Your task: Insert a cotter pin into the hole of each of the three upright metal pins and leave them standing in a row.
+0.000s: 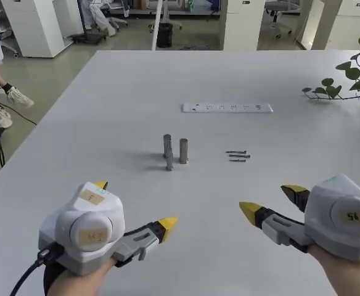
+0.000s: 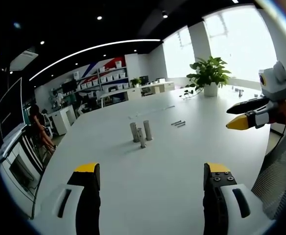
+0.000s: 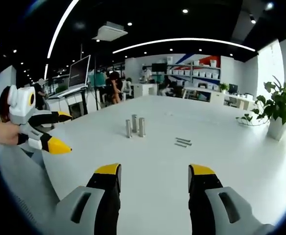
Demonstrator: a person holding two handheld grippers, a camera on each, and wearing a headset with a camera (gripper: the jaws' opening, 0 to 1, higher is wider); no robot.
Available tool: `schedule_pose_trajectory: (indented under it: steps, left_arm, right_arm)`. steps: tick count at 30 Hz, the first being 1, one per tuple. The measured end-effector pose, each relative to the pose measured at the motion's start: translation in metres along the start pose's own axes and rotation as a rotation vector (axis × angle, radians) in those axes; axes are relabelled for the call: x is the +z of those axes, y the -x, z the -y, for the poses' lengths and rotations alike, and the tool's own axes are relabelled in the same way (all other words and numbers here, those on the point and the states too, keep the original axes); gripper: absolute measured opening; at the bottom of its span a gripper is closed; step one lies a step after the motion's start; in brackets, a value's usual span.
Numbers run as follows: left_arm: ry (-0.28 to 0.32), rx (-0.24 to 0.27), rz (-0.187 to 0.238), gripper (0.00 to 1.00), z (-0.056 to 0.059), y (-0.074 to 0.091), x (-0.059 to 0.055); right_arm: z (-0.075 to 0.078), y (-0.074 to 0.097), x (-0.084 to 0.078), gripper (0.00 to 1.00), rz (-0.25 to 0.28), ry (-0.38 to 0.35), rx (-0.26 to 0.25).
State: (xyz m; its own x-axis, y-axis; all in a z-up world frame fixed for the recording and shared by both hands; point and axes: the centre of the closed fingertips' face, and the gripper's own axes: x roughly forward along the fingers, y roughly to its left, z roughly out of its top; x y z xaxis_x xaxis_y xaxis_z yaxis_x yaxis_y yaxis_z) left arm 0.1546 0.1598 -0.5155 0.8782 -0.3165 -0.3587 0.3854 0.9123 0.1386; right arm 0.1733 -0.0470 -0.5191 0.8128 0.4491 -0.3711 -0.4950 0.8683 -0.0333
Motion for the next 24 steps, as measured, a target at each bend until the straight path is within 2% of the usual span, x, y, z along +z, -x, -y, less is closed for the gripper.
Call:
schedule_pose_trajectory:
  steps: [15,19,21,24]
  left_arm:
    - [-0.007,-0.008,0.004,0.87,0.0016,0.0004,0.0007]
    - [-0.010,-0.007,0.002,0.87,0.0017,0.0009,0.0002]
    - [-0.007,-0.002,0.008,0.87,0.0010,0.0014,0.0019]
    - [-0.008,0.000,0.009,0.88,0.0005,0.0017,0.0018]
  right_arm:
    - [-0.0004,0.0004,0.0002,0.52,0.000,0.000,-0.001]
    - [0.0045,0.0014,0.0001,0.56,-0.002,0.021,-0.027]
    - [0.0043,0.0018,0.0006,0.56,0.003,-0.002,-0.023]
    - [0.0040,0.0009,0.0003,0.58,0.003,0.002,-0.017]
